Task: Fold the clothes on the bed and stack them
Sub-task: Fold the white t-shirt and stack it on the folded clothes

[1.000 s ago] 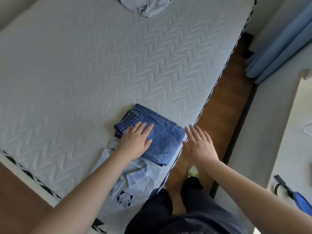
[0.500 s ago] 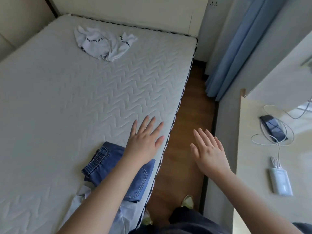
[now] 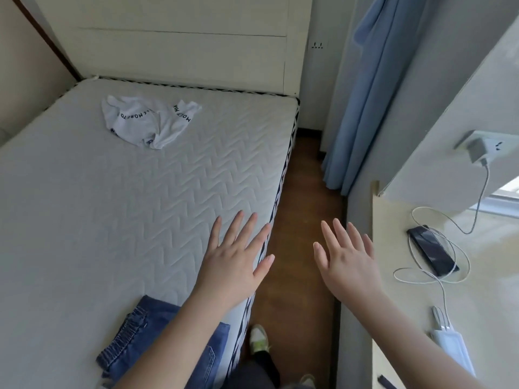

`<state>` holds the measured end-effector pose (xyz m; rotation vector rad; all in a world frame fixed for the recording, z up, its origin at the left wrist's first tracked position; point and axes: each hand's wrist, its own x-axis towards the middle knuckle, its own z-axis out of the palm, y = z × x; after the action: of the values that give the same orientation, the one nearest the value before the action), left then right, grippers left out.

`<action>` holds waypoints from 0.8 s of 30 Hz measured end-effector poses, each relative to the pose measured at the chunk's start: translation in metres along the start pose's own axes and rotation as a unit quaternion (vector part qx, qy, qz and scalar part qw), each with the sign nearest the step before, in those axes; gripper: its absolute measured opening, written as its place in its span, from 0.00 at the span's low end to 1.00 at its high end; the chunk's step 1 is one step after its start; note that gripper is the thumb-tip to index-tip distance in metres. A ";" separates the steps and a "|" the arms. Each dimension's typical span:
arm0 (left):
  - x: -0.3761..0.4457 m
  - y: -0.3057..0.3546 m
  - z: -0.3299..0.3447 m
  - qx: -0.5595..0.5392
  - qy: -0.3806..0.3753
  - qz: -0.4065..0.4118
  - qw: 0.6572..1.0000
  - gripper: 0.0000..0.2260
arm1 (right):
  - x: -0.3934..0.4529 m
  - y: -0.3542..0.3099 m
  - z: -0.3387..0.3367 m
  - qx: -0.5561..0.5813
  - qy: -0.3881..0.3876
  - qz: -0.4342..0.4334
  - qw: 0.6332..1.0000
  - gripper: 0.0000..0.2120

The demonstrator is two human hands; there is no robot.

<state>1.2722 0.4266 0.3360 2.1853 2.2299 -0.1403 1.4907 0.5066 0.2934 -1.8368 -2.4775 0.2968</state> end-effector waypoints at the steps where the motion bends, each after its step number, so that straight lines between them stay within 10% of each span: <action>1: 0.009 -0.005 0.001 0.004 0.001 0.005 1.000 0.28 | 0.010 -0.003 -0.001 -0.006 0.001 -0.006 1.000 0.30; 24: 0.259 -0.050 -0.014 -0.018 0.019 0.000 1.000 0.30 | 0.234 0.013 -0.039 -0.033 0.087 -0.065 0.994 0.28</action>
<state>1.2173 0.6846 0.3337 2.1870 2.2342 -0.0576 1.4389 0.7382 0.3114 -1.6346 -2.4977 0.0471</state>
